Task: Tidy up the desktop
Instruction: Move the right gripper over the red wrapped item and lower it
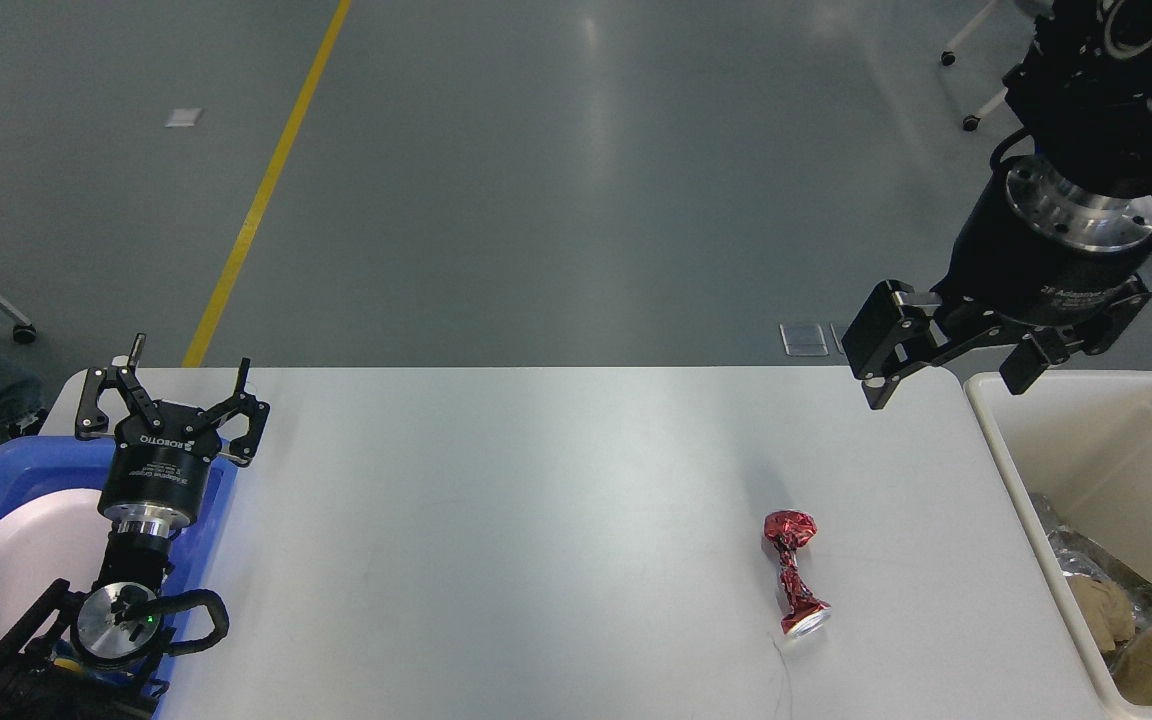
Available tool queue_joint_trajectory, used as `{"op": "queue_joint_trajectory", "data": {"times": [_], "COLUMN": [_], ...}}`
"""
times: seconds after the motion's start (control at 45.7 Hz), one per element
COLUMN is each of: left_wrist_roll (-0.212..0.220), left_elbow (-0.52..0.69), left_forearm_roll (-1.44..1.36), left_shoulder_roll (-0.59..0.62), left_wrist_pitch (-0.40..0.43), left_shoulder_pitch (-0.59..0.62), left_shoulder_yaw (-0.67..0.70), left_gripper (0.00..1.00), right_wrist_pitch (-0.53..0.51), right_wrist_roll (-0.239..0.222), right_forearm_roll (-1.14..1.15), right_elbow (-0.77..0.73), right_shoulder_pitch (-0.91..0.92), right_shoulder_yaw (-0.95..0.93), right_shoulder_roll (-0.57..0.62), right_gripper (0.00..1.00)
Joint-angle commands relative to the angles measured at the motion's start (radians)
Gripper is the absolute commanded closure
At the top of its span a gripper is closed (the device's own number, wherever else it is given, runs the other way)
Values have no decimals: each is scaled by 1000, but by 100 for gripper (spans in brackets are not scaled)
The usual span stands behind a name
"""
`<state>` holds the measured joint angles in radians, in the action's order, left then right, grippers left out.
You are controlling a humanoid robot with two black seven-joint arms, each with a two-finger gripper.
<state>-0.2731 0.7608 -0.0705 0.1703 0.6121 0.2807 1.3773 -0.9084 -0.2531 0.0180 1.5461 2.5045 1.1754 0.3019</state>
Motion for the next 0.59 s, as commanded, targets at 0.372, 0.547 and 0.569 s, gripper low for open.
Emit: {"op": "queue_joint_trajectory", "data": {"times": [0.372,0.547,0.569], "left_wrist_roll": [0,0,0], "left_elbow": [0,0,0], "left_forearm_roll": [0,0,0], "left_shoulder_roll": [0,0,0], "left_wrist_pitch": [0,0,0], "left_shoulder_pitch": [0,0,0], "left_shoulder_yaw": [0,0,0], "left_gripper": [4,4,4], "right_wrist_pitch": [112,299,327], "right_wrist_roll": [3,6,6], "right_forearm_roll": [-9,-6,-3], "right_elbow": [-7,-17,-21], "right_shoulder_pitch": [-170,-355,-381], "right_shoulder_yaw": [-13,-34,-40], "right_shoulder_roll": [-27,-41,-43], "right_gripper": [4,4,4]}}
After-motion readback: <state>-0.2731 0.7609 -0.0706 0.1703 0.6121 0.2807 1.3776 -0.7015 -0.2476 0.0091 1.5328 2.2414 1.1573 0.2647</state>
